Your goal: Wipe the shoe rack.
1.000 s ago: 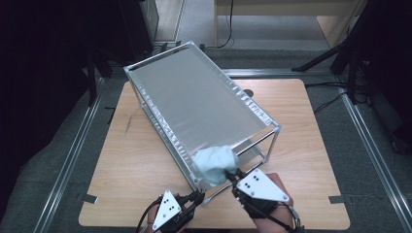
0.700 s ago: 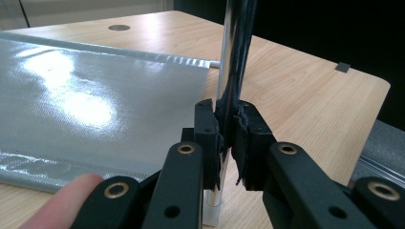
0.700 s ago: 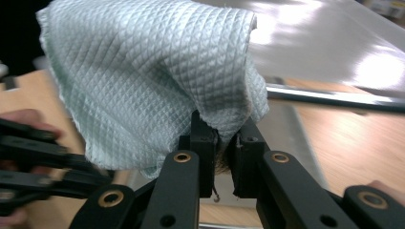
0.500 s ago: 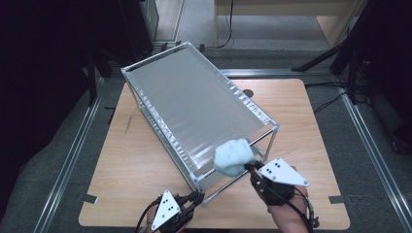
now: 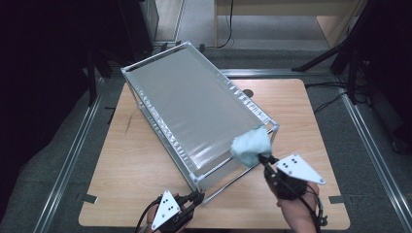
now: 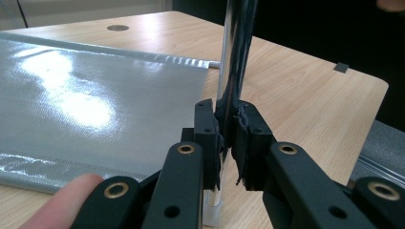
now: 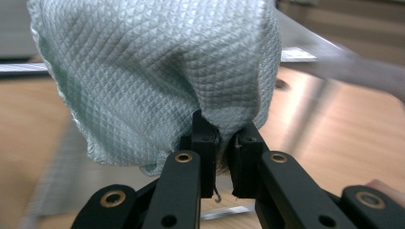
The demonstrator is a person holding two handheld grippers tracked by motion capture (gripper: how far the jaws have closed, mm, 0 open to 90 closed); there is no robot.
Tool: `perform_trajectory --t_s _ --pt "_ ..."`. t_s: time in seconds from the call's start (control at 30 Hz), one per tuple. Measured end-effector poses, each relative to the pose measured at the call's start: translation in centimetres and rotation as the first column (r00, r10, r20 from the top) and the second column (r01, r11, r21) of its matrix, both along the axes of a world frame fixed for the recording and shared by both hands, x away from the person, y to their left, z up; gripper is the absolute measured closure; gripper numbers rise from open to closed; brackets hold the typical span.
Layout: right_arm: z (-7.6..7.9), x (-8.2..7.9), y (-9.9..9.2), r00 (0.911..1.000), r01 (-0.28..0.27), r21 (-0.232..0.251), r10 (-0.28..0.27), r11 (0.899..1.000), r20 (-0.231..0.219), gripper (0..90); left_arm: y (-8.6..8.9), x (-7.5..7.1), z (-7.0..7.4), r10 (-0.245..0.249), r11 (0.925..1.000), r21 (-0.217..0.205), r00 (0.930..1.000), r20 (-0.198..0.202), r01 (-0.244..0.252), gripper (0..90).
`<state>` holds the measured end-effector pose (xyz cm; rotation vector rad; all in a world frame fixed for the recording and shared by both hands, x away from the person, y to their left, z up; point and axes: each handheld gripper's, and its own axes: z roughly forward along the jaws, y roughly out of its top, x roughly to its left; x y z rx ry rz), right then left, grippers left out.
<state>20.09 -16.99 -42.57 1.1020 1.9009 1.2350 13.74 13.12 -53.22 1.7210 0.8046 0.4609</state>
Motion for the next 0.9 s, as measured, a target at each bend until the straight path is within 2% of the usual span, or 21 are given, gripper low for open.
perform_trajectory --t_s 0.07,0.13,0.2,0.27,0.37,0.47,0.53,0.57,0.6,0.63,0.67,0.73,0.77,0.8,0.9 --pt "0.7 -1.3 2.1 0.9968 -0.077 -0.012 0.078 0.997 0.019 83.4 0.0 0.0 0.0 0.000 1.0000 0.001 1.0000 0.000 0.000 81.6" --pt "1.1 -2.6 4.4 0.9857 -0.165 -0.028 0.166 0.986 0.031 83.3 0.0 0.0 0.0 0.001 1.0000 -0.002 1.0000 -0.001 -0.001 81.6" --pt "1.2 -3.8 6.5 0.9721 -0.229 -0.054 0.231 0.972 0.038 83.2 0.0 0.0 0.0 0.002 1.0000 -0.002 1.0000 0.000 -0.002 81.6" --pt "1.2 -4.3 7.5 0.9674 -0.247 -0.065 0.250 0.967 0.041 83.0 0.0 -0.1 0.0 0.005 1.0000 -0.002 1.0000 0.001 -0.005 81.6" --pt "1.1 -3.8 6.8 0.9704 -0.237 -0.053 0.239 0.970 0.036 82.6 0.0 -0.1 0.0 0.006 1.0000 -0.001 1.0000 0.000 -0.006 81.7" --pt "0.6 -2.3 4.6 0.9885 -0.150 -0.025 0.150 0.988 0.020 82.6 0.0 -0.1 0.0 0.006 1.0000 0.001 1.0000 -0.001 -0.006 81.7" --pt "0.2 -1.2 2.9 0.9982 -0.058 -0.030 0.059 0.998 0.012 82.6 0.0 -0.1 0.0 0.006 1.0000 0.000 1.0000 0.000 -0.006 81.7" --pt "0.2 -1.2 2.9 0.9982 -0.058 -0.030 0.059 0.998 0.012 82.6 0.0 -0.1 0.0 0.006 1.0000 0.000 1.0000 0.000 -0.006 81.7" --pt "-0.4 -0.1 1.0 0.9994 0.034 -0.046 -0.034 0.998 0.008 82.6 0.0 -0.1 0.0 0.005 1.0000 0.001 1.0000 0.002 -0.005 81.7" --pt "-0.4 -0.1 1.0 0.9994 0.034 -0.046 -0.034 0.998 0.008 82.6 0.0 -0.1 0.0 0.005 1.0000 0.001 1.0000 0.002 -0.005 81.7" --pt "-0.8 0.7 -1.1 0.9940 0.107 -0.029 -0.108 0.994 -0.019 82.6 0.0 0.0 0.0 0.004 1.0000 -0.001 1.0000 0.003 -0.004 81.7" --pt "-0.7 1.3 -3.1 0.9846 0.174 -0.005 -0.174 0.985 -0.021 82.5 0.1 0.0 -0.1 0.004 1.0000 -0.001 1.0000 0.004 -0.004 81.7" --pt "-0.7 1.3 -3.1 0.9846 0.174 -0.005 -0.174 0.985 -0.021 82.5 0.1 0.0 -0.1 0.004 1.0000 -0.001 1.0000 0.004 -0.004 81.7" --pt "-0.5 1.6 -5.3 0.9689 0.247 0.028 -0.247 0.969 -0.019 82.5 0.1 0.0 -0.1 0.002 1.0000 -0.002 1.0000 0.004 -0.002 81.7" --pt "-1.1 2.2 -8.3 0.9427 0.333 0.055 -0.331 0.941 -0.045 82.5 0.1 0.0 -0.1 0.002 1.0000 0.000 1.0000 0.006 -0.002 81.7"
